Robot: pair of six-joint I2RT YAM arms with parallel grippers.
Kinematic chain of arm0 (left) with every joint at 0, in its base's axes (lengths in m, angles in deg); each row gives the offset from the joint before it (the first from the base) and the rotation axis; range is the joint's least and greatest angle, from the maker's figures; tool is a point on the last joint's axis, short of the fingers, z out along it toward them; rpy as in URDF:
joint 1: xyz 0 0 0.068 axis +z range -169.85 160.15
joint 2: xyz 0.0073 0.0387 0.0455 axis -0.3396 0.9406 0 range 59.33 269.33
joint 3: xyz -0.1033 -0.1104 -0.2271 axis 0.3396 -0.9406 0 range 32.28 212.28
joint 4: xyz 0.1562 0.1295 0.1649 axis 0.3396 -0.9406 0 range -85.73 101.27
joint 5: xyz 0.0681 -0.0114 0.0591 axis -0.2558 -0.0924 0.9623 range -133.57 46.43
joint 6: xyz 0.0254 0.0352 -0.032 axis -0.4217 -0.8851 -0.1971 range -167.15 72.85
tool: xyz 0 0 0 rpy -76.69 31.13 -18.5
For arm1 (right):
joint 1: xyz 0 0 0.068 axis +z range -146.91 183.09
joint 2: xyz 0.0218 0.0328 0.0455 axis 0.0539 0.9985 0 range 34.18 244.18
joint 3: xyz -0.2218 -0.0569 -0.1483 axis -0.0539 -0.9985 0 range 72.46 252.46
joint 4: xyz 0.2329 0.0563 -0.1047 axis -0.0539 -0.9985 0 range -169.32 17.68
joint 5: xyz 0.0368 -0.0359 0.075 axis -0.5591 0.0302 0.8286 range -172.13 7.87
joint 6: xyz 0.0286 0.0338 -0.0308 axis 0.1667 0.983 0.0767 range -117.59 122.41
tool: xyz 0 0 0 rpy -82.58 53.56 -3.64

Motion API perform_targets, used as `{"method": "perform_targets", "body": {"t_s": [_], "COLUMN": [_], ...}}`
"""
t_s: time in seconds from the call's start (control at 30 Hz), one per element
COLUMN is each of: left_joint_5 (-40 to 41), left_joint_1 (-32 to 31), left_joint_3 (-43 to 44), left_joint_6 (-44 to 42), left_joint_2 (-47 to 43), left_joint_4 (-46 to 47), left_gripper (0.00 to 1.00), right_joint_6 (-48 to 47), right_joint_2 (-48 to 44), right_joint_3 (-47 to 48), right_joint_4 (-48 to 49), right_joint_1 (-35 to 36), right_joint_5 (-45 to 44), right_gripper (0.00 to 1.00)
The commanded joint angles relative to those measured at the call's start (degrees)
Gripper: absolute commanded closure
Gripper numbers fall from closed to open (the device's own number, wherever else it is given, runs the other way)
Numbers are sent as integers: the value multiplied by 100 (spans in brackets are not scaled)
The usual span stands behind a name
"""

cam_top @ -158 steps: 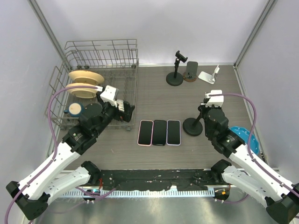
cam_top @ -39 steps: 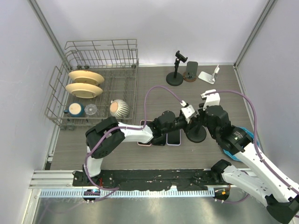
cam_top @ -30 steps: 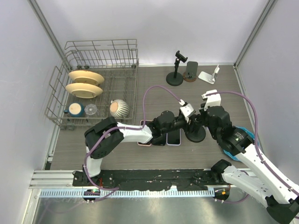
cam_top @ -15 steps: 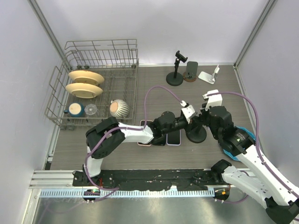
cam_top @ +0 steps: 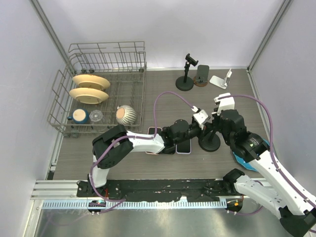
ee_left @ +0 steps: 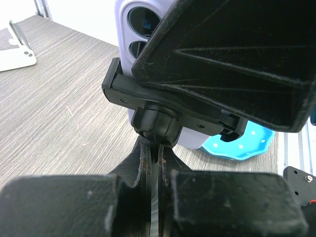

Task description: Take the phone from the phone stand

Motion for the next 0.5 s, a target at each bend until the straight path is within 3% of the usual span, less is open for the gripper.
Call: {"method": "perform_targets", "body": {"t_s": [0.0,0.47], "left_joint_5": [1410,2949], "left_joint_1": [209,525], "left_joint_3": [315,983], "left_joint_6": [156,700], "left_joint_2": [-100,-284], "left_joint_4": [220,-781], "left_gripper": [100,100], "right_joint_6": [385,1088], "right_joint_2": [105,712], "right_joint_3": [205,829], "right_joint_4": [-471,-1324], "right_joint_1": [129,190], "right_joint_5": [756,739], "right_gripper": [99,99]}}
